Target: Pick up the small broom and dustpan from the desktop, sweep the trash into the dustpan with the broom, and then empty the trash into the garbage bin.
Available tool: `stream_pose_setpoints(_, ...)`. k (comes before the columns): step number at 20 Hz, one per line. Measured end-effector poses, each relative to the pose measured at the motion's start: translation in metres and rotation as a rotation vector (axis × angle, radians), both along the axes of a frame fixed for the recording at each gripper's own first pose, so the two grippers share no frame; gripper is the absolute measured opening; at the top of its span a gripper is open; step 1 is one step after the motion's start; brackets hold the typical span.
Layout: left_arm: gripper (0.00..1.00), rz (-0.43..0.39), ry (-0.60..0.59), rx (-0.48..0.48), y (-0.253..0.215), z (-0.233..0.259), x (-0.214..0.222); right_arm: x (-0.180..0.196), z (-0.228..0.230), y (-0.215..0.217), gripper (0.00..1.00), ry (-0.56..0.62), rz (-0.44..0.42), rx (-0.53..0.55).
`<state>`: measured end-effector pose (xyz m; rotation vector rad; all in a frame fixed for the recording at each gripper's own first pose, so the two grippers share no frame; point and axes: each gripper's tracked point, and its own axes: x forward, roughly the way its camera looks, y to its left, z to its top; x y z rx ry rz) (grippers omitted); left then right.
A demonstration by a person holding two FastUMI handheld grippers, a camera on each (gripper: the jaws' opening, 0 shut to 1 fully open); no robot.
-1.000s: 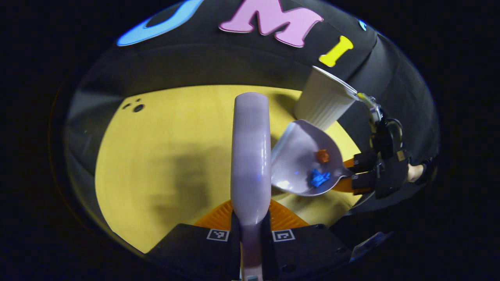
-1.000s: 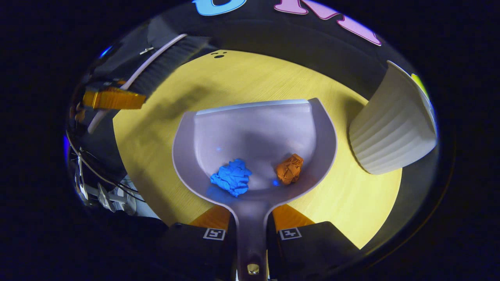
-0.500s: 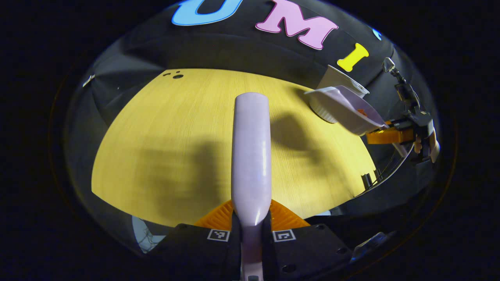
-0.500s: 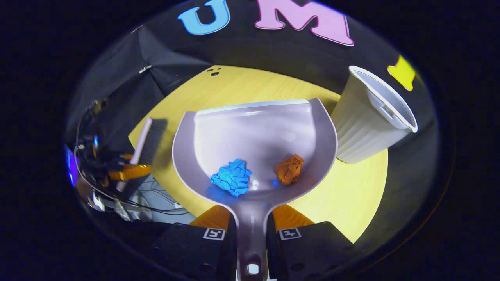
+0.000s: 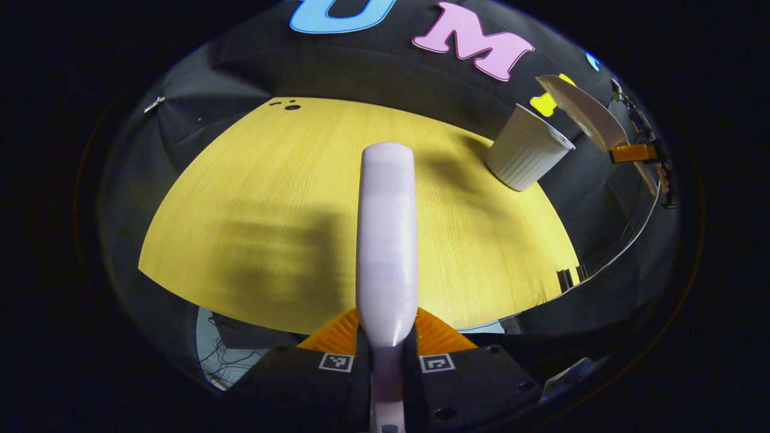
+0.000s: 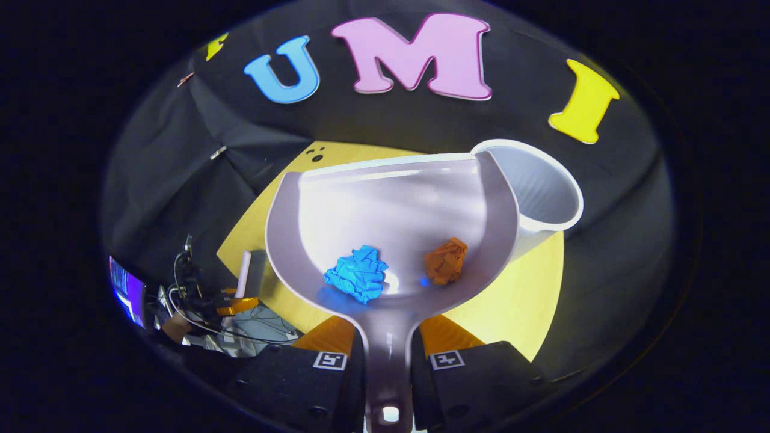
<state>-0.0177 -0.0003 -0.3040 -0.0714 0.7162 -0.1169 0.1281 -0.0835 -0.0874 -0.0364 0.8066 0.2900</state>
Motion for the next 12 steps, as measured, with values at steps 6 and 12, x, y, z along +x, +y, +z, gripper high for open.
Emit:
stream_pose_setpoints(6, 0.27, 0.040, 0.015, -0.042, 0.005, 0.004, 0.019, 0.051, 0.049, -0.073, 0.35, -0.096, -0.154, 0.042)
stream_pose_setpoints(12, 0.24, 0.027, 0.025, 0.008, 0.008, 0.011, 0.051, 0.104, 0.049, -0.156, 0.35, -0.141, -0.354, 0.063)
